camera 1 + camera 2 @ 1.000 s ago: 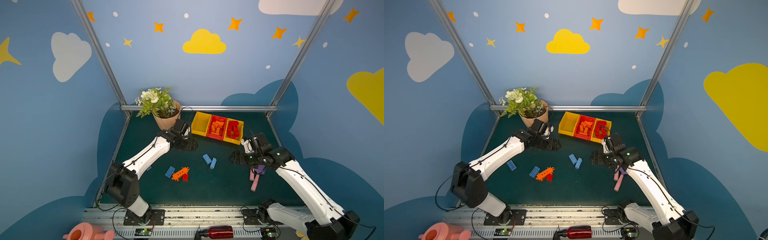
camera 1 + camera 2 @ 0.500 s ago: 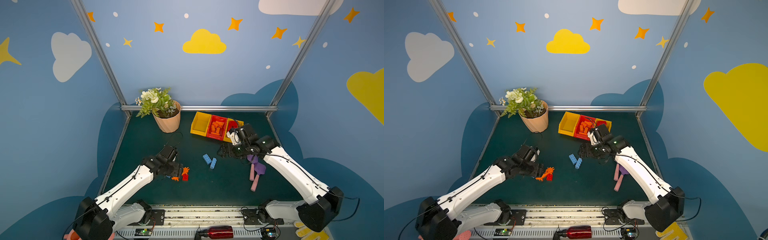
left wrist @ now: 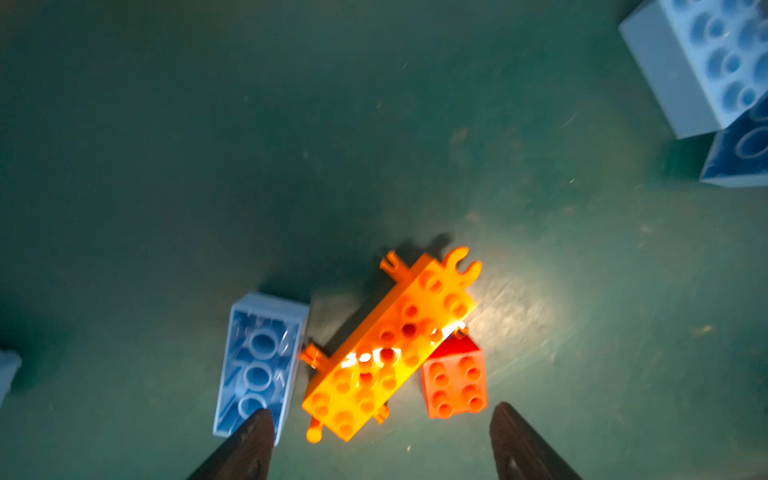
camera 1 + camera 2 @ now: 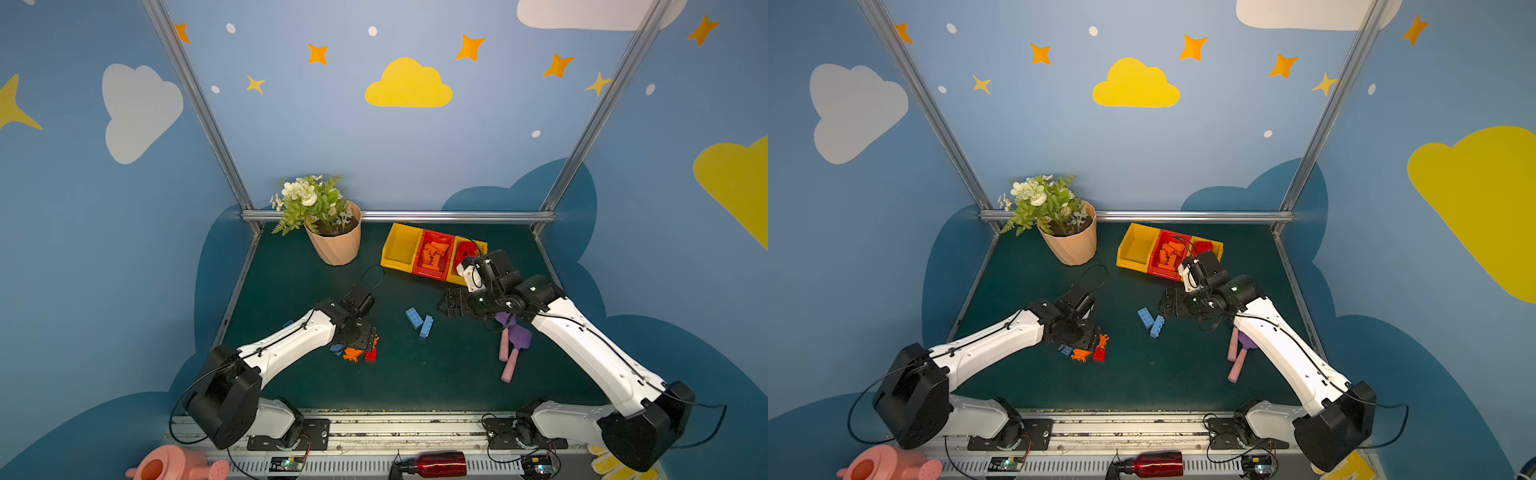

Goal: Sort the legos into containers by color
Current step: 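Lower the left gripper onto the orange clip-studded brick and grasp it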

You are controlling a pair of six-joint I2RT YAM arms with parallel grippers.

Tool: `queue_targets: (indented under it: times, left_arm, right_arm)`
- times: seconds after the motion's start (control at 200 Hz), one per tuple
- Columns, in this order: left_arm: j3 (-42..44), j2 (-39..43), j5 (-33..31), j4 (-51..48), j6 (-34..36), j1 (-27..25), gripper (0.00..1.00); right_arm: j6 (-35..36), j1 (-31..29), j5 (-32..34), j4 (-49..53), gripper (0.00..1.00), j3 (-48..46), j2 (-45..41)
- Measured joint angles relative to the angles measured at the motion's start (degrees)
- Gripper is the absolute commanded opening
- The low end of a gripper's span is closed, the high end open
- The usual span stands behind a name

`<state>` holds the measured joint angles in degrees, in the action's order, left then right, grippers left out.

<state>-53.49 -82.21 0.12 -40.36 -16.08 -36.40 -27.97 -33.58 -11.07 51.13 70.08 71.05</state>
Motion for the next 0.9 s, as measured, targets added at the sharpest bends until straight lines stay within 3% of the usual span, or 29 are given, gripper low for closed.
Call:
queue_targets:
  times: [0.21,0.491,0.791,0.901]
  left_arm:
    - [-3.9,-8.0,0.5,0.8,4.5,0.0,0.78]
    - [-4.5,-12.9,1.0,0.0,8.0,0.0,0.75]
    - [-9.6,-19.9,-1.6,-2.1,9.5,-0.1,0.56]
    - [-11.6,-21.8,-2.7,-3.5,9.5,-0.1,0.54]
  right_arm:
    - [-1.0,0.0,2.3,0.8,0.92,-1.7,-3.4]
    - [-2.1,0.6,4.2,2.9,0.92,-3.5,-7.0]
    - [-2.9,1.0,5.2,3.4,0.92,-4.3,-8.3]
    - [-3.1,1.3,5.7,3.6,0.92,-5.0,-9.3]
